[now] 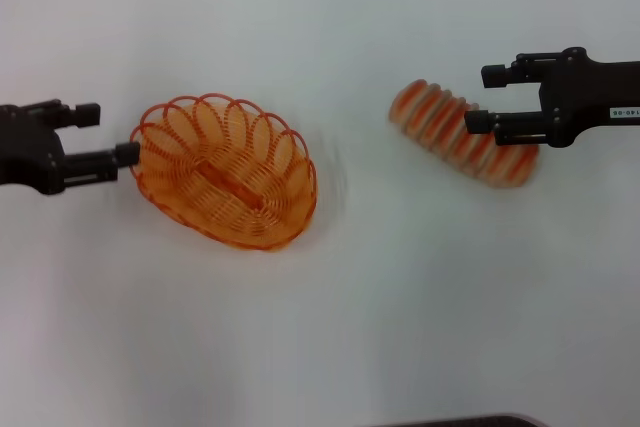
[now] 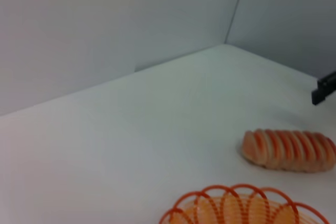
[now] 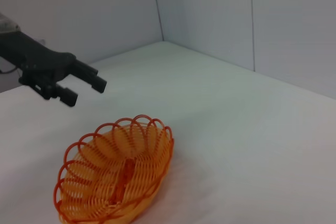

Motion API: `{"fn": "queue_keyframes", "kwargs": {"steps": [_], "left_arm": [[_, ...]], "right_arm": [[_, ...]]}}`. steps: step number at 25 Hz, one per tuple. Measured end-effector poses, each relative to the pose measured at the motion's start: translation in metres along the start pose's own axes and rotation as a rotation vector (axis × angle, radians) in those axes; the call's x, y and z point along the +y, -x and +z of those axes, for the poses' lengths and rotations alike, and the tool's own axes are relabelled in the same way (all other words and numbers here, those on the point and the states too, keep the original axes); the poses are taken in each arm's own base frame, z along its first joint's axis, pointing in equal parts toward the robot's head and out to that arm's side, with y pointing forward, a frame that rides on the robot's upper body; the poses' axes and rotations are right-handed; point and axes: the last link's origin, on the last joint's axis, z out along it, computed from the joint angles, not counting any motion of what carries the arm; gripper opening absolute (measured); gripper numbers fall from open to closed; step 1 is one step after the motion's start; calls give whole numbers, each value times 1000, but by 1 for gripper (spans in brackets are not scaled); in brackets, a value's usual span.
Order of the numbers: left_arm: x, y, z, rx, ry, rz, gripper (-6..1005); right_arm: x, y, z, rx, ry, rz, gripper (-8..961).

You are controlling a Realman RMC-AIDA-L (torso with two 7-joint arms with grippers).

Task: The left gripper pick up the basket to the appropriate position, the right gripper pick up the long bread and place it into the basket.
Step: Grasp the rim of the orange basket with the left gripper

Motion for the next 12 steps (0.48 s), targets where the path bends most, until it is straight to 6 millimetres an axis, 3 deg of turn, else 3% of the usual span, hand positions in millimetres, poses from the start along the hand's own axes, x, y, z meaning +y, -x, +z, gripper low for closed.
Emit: {"fn": "queue_keyframes", "kwargs": {"steps": [5,12], "left_arm": [[-2,-6,-3,58,-1,-48,784],[-12,-18,6,60,51,-260,783]], "right_arm": [[0,0,-1,2,0,0,719],[0,0,-1,3,5,-2,719]]}}
